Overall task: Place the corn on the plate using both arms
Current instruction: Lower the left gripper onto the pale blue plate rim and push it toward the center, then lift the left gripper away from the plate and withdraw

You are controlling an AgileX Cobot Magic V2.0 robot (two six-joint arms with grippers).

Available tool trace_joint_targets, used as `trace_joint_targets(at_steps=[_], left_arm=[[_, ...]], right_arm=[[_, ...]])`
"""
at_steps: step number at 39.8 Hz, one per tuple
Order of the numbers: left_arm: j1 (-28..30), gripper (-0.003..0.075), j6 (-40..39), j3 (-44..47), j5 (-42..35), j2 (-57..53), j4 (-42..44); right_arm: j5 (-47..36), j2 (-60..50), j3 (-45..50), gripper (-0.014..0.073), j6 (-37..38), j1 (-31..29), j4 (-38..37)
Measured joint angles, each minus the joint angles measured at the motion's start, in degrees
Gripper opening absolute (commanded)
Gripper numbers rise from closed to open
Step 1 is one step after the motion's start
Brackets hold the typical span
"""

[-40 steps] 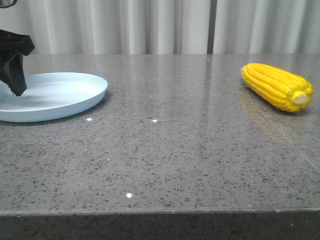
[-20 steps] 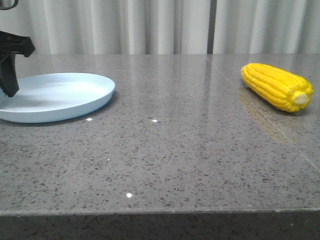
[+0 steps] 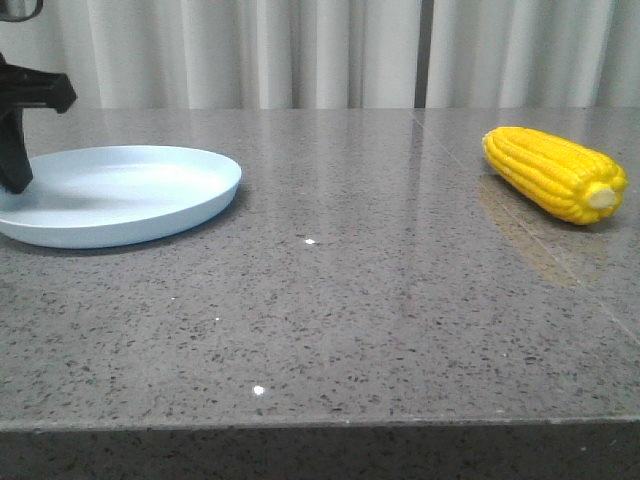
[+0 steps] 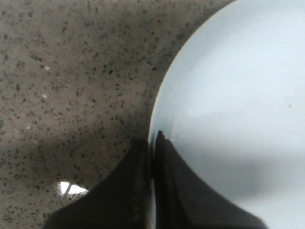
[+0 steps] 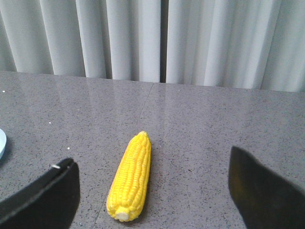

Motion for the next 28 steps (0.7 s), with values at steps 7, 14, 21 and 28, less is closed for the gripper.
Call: trace_joint_targets(at_steps=[7,14,21,28], left_arm=[[-1.12,-0.002,2.74,-2.53,0.69,-2.39,-6.71],[-6.77,-0.002,4.88,-4.4,-1.18,-2.4,-14.8],[-10.62,-0.002,4.88,-4.62,-3.36,0.59,-18.67],[-10.96,0.0097,4.88,-4.62,-3.76,4.63,-19.59]], right_arm=[[0.0,0.0,0.0,0.0651,0.0,0.0,0.0],[0.0,0.0,0.0,0.0651,0.0,0.0,0.02],[0.0,0.0,0.0,0.0651,0.0,0.0,0.02],[0.0,0.0,0.0,0.0651,0.0,0.0,0.02]])
